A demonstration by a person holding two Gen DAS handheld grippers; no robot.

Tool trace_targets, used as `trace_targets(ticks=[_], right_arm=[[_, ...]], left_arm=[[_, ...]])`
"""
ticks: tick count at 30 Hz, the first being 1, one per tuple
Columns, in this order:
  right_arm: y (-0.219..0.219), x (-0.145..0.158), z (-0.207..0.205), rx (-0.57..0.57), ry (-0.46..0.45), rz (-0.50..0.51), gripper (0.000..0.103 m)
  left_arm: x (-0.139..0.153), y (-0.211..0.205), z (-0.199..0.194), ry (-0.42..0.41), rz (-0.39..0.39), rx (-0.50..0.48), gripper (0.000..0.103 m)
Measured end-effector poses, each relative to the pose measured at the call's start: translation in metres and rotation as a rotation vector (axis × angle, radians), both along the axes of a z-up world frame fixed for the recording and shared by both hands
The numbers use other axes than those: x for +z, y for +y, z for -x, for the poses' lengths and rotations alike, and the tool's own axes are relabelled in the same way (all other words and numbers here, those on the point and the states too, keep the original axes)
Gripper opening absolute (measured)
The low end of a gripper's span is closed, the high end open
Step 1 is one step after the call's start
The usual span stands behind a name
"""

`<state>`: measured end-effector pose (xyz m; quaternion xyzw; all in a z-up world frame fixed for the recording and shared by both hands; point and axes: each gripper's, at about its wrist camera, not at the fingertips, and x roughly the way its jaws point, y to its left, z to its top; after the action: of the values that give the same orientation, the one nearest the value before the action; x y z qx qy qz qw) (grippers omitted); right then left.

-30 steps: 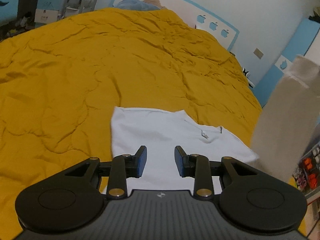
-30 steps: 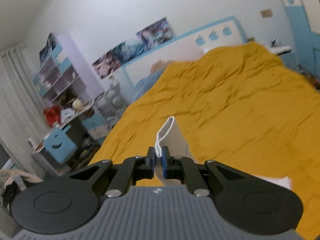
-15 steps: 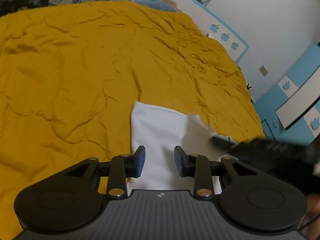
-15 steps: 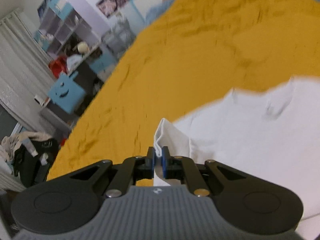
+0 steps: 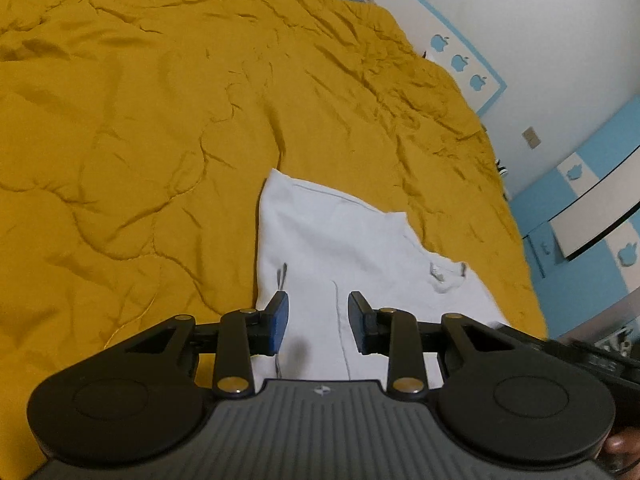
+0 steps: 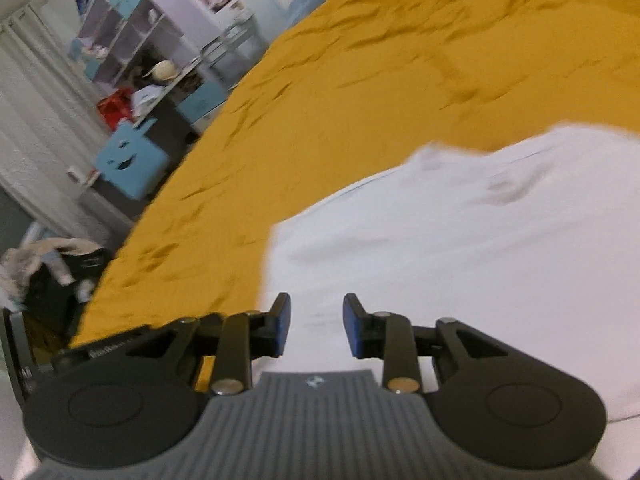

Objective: Fold small clothes

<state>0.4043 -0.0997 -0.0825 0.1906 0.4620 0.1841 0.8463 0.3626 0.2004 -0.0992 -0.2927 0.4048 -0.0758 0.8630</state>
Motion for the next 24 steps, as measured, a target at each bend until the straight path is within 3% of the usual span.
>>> trace_targets(ticks=[7,9,14,18,19,21,22,24], right_arm=[[-0.168,0.002,0.002,-0.303,-0.003,0.128,0.03],[-0.209,-0.005,-0.001,-0.381,0.014,0.144,0.032],[-0.268,-0.029,-0.02,-0.481,0.049,0.124,0.035],[-0.281,-0.058,-0.041,-0.498,0.086,0.033,0.035],[-0.28,-0.066,-0.046,-0.491,0.103,0.004,0.033],[-0.286,-0.075,-0.052,-0.465,0.126,-0.017,0.007],[-0.285,-0.075,-0.055,-0.457,0.108,0.004,0.0],[-0.285,-0.072,-0.058,-0.452,0.075,0.053,0.0]], left_arm=[[-0.013,-0.022,-0.031,0.013,-0.084,-0.029,0.036],[-0.015,-0.03,-0.038,0.012,-0.128,-0.043,0.029],[-0.026,-0.038,-0.049,0.05,-0.194,-0.043,0.018],[-0.033,-0.041,-0.052,0.059,-0.229,-0.043,0.01],[-0.035,-0.042,-0.053,0.059,-0.237,-0.044,0.009],[-0.037,-0.042,-0.054,0.058,-0.241,-0.04,0.006],[-0.037,-0.043,-0.054,0.054,-0.242,-0.038,0.005],[-0.038,-0.043,-0.054,0.051,-0.246,-0.038,0.004]])
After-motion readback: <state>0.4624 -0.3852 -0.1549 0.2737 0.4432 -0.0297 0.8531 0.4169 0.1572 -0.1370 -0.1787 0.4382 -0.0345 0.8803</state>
